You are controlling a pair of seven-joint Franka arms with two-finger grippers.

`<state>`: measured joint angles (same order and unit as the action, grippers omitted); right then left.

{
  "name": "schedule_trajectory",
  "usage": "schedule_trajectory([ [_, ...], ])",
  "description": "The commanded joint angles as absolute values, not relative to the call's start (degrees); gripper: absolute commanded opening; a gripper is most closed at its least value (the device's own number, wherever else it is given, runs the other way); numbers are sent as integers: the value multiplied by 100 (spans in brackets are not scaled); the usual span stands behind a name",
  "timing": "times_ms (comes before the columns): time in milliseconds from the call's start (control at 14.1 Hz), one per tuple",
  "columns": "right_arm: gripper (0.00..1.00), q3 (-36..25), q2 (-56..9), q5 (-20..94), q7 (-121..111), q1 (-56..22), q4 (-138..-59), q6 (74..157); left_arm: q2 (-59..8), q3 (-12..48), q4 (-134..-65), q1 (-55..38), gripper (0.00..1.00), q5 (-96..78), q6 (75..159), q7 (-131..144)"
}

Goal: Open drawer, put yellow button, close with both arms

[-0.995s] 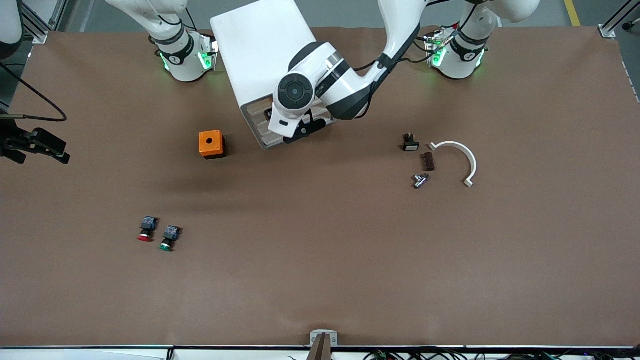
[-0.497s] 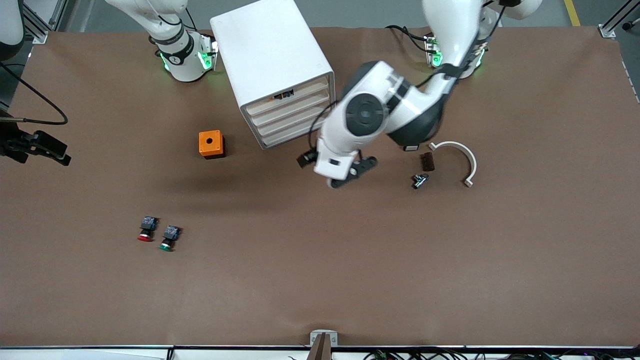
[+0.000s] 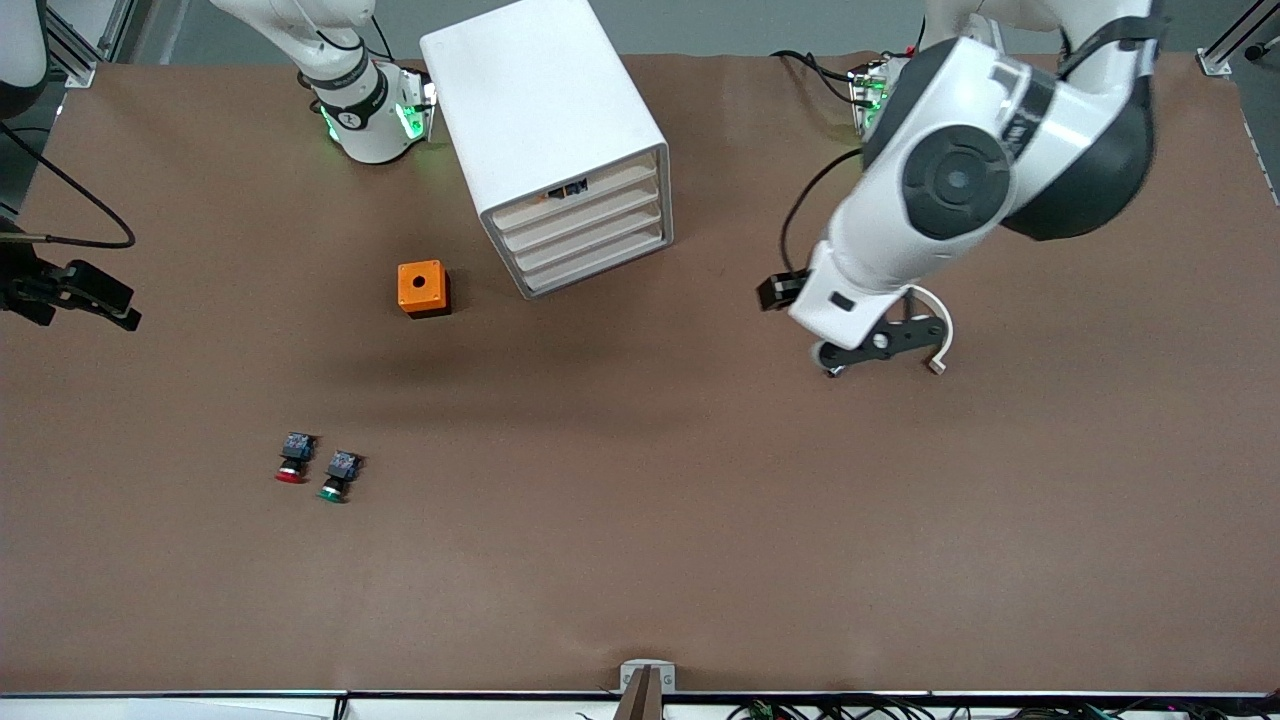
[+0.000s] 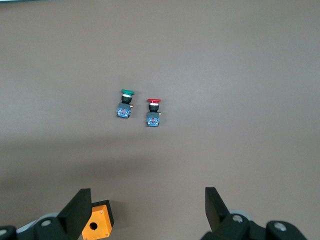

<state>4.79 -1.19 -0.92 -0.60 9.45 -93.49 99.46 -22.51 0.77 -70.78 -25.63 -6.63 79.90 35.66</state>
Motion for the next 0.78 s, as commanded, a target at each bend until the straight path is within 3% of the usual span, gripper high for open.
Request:
schedule_trajectory([
  [0,100,510,9,-193,-237,984,-9343,9888,-1794,132,-7356,-1848,99,-580,7752,2403],
  [284,100,510,44,-193,-237,976,-9352,9879,-1337,141,-7768,-1249,99,-291,7752,1522],
  [497,100,510,61,-193,-237,976,-9352,9879,-863,158,-8532,-1003,99,8,8014,1100],
  [711,100,518,53,-193,-237,976,-9360,9879,-205,184,-9585,-582,99,26,8865,617],
])
